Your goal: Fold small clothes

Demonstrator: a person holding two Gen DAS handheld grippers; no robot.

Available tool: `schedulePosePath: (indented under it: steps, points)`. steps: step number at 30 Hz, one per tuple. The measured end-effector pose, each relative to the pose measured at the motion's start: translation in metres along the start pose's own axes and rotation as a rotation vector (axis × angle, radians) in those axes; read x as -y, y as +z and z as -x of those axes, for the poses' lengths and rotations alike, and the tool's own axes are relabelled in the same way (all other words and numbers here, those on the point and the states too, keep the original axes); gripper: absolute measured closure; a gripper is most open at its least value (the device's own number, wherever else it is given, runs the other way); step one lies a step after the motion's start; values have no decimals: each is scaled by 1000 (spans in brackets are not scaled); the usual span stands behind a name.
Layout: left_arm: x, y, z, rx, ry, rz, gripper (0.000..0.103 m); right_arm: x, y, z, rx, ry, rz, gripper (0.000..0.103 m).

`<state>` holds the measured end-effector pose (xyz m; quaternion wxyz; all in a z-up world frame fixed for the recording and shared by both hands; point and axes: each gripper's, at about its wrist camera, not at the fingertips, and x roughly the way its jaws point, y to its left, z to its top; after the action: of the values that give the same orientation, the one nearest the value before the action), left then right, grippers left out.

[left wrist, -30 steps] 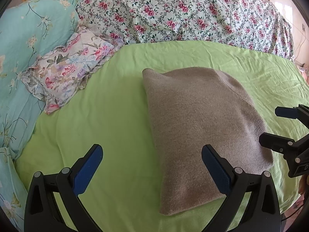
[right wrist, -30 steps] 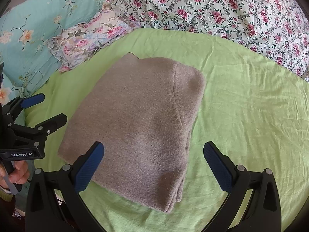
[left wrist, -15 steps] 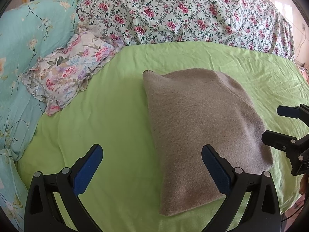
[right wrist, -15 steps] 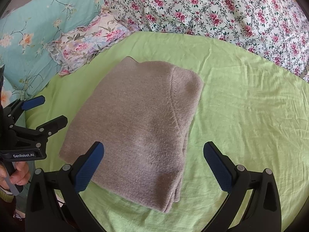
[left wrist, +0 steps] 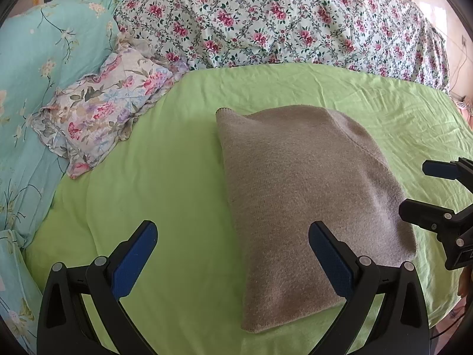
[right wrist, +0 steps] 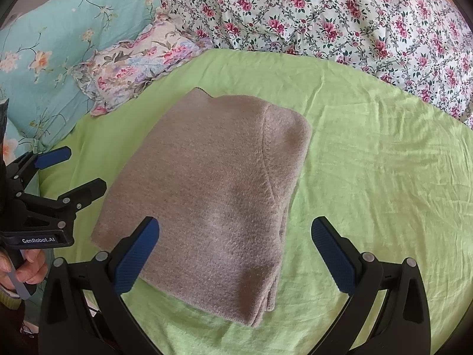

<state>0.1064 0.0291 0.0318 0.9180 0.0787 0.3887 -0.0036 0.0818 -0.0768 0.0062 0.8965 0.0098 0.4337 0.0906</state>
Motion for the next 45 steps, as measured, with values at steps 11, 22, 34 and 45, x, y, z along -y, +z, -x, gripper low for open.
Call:
schedulePosePath:
  steps: [11,22,34,45]
  points:
    - [2,2,-2,1,-4,-1,1,2,7,2,15,-1,-1,0]
    - [2,7,-3,3,-4,-1,1,2,9,2,18,0,-1,0]
    - [3,9,-2,4,-3,-2,1,5,12,3,22,0,-5,0]
    - [5,19,-9,5,-3,13,1,13,24,-2,34,-4,-2,0]
